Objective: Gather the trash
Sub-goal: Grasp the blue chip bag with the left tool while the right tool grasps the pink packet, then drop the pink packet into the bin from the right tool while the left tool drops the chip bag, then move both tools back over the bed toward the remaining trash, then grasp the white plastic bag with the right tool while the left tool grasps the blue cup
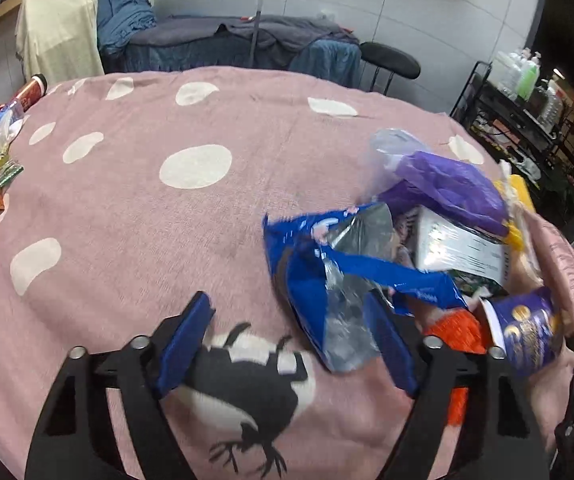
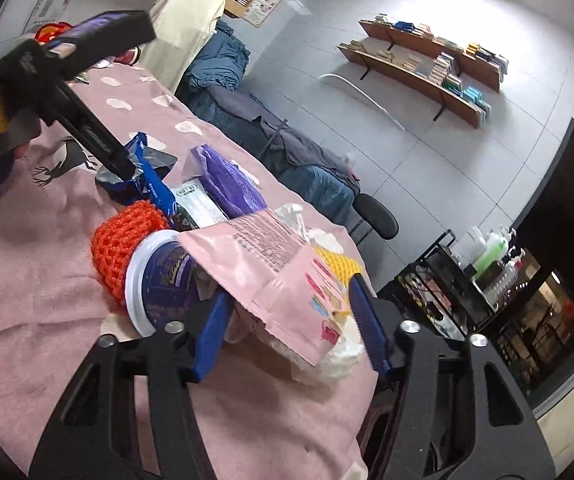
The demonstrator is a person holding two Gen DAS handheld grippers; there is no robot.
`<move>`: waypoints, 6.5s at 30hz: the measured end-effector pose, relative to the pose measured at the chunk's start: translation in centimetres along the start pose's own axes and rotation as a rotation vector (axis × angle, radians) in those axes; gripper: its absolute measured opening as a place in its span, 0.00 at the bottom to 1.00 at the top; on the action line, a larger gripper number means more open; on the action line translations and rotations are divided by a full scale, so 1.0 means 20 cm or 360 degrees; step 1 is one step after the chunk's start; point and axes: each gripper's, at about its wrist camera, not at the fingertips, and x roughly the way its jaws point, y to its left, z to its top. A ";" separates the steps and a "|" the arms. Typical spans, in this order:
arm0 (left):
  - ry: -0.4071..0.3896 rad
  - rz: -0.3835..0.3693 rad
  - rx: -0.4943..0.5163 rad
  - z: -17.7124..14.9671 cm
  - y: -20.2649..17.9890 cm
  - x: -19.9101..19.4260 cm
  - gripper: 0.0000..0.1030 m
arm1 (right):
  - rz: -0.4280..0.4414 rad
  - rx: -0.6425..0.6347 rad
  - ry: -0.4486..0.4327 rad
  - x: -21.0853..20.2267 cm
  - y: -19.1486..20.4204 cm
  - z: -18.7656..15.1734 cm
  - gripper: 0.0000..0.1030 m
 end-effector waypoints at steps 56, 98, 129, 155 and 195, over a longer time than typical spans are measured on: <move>-0.0344 -0.0662 0.0477 -0.29 -0.99 -0.55 0.02 | -0.0331 0.1288 0.0363 -0.42 -0.89 -0.81 0.03; 0.0109 -0.0749 0.1014 -0.58 -1.85 -0.18 0.02 | -0.0786 0.1639 0.0497 -0.59 -1.19 -1.26 0.81; -0.0066 -0.0663 0.1152 -0.67 -1.89 -0.25 0.94 | -0.0718 0.1701 0.0435 -0.63 -1.19 -1.27 0.94; -0.0399 -0.0369 0.0696 -0.48 -1.05 -0.46 0.95 | -0.0055 0.1520 0.0288 -0.35 -0.78 -0.82 0.94; -0.0156 -0.0315 0.0407 -0.30 -0.43 -0.23 0.94 | 0.0284 0.0362 0.0307 0.22 -0.27 -0.21 0.26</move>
